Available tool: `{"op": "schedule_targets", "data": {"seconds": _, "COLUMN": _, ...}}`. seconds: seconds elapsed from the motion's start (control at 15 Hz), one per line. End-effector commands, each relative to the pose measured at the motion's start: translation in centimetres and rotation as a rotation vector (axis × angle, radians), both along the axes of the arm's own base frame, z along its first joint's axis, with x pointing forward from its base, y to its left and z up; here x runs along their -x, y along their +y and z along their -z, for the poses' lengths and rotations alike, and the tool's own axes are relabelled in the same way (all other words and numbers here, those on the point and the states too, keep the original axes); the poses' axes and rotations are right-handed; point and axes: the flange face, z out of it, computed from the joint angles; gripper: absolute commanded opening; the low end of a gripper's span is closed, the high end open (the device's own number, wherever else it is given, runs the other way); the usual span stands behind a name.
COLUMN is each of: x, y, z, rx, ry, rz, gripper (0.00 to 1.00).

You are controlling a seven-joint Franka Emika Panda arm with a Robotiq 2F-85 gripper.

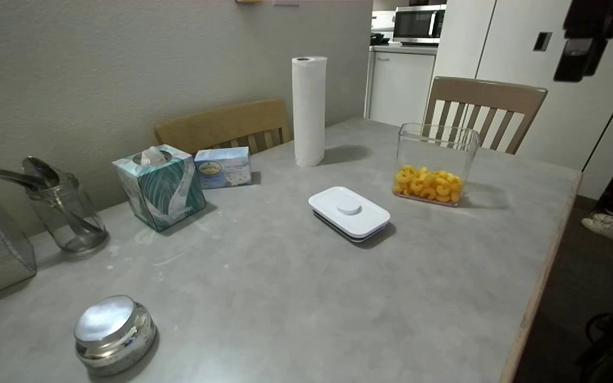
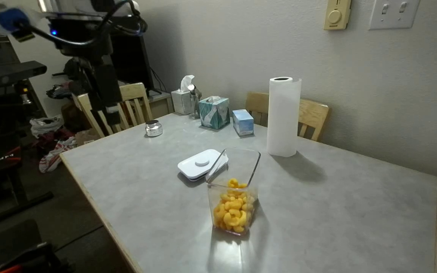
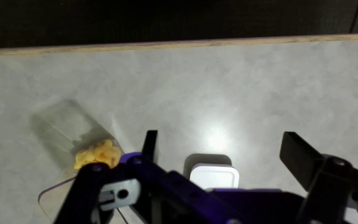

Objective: Place the lid on the container then push the button

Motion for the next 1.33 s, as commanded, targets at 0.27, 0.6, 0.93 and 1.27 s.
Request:
{"op": "schedule_targets", "data": {"seconds": 0.27, "x": -2.2, "y": -1.1, "z": 4.9, "rx": -0.056, "ry": 0.029, "rz": -0.026, "gripper": 1.00}}
{"op": "schedule_targets", "data": {"seconds": 0.6, "x": -2.7, "y": -1.4, "z": 6.1, "rx": -0.065, "ry": 0.036, "rz": -0.039, "gripper": 1.00}}
{"op": "schedule_targets", "data": {"seconds": 0.93, "x": -5.4, "y": -2.1, "z": 6.6, "rx": -0.018, "ry": -0.091, "rz": -0.022, "gripper": 1.00}}
{"op": "schedule_targets", "data": {"seconds": 1.27, "x": -9.4, "y": -2.2, "z": 8.9, "rx": 0.010, "ry": -0.233, "rz": -0.035, "gripper": 1.00}}
